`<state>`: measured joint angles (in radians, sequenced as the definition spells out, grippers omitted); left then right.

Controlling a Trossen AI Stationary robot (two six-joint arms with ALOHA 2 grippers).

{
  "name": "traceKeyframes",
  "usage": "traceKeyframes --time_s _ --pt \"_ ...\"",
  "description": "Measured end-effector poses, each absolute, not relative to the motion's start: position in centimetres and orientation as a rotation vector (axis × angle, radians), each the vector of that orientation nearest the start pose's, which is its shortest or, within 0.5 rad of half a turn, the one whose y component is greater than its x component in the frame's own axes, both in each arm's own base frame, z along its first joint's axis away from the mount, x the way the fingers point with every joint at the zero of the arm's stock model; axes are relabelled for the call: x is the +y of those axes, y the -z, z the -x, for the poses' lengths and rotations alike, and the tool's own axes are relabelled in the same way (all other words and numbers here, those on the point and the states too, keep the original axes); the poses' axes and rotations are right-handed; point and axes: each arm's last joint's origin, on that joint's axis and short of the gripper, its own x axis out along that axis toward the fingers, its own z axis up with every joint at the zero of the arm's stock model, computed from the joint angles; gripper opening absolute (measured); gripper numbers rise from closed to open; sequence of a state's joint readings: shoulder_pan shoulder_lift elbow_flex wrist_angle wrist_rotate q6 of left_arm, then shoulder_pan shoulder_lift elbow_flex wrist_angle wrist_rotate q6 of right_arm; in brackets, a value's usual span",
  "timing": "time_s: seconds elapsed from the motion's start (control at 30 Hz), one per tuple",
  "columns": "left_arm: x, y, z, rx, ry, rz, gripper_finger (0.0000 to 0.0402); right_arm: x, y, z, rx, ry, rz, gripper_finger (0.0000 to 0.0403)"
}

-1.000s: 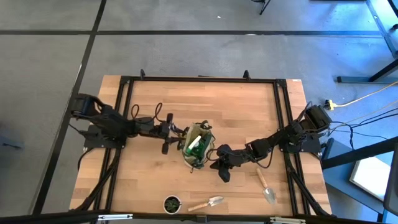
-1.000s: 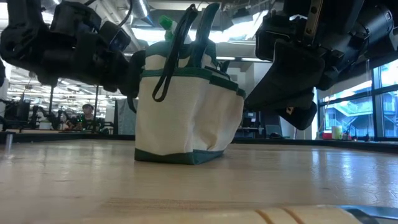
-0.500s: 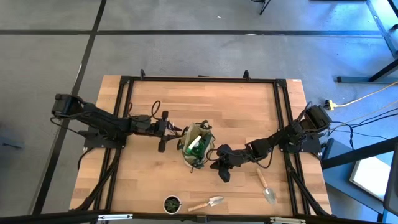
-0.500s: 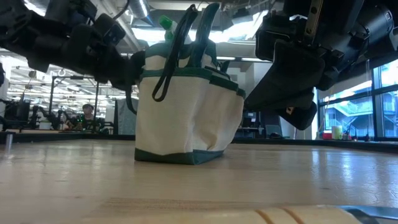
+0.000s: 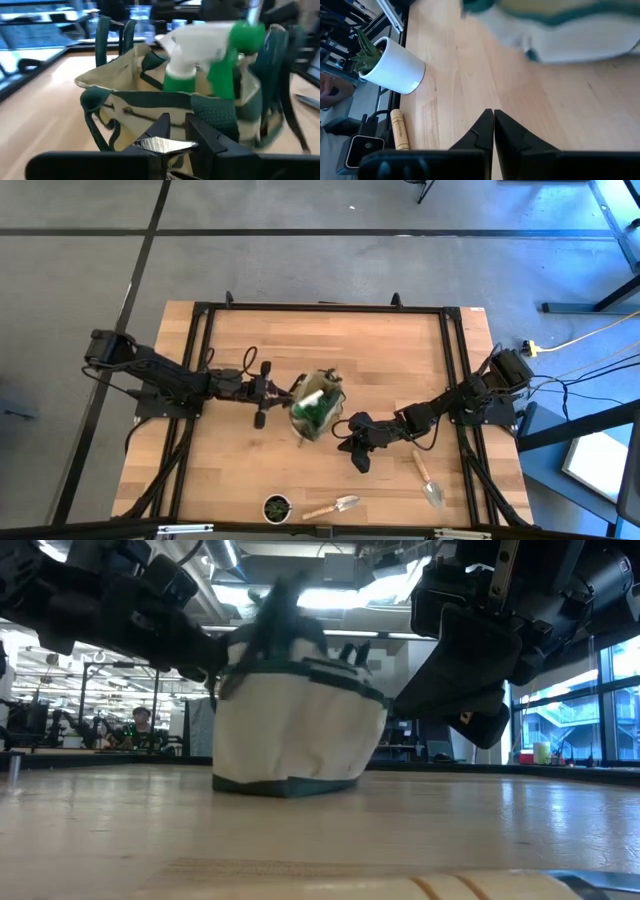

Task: Pick & Place Garden tools in Gardening bag
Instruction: Put the brown hand rake into the side pocket of the green gardening bag

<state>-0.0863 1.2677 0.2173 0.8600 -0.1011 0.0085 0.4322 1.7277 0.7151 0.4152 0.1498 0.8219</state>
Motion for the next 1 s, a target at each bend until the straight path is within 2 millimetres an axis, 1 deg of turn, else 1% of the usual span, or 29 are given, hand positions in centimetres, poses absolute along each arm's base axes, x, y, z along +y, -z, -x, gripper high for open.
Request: traceKeyframes --time_s 0.3,0.67,1.0 --pt "-1.5 -15.8 -21.0 0.154 -0.034 -0.006 0.0045 13.1 -13.4 -29.4 0.64 -0.025 -0.595 0.0017" --pt "-1.2 -16.1 -21.3 0.156 -0.023 0.128 0.0044 13.1 -13.4 -29.4 0.641 -0.025 -0.595 0.0017" --pt "-1.3 -16.6 -21.8 0.156 -0.024 0.142 0.0044 13.1 -13.4 -29.4 0.643 -0.029 -0.596 0.0017"
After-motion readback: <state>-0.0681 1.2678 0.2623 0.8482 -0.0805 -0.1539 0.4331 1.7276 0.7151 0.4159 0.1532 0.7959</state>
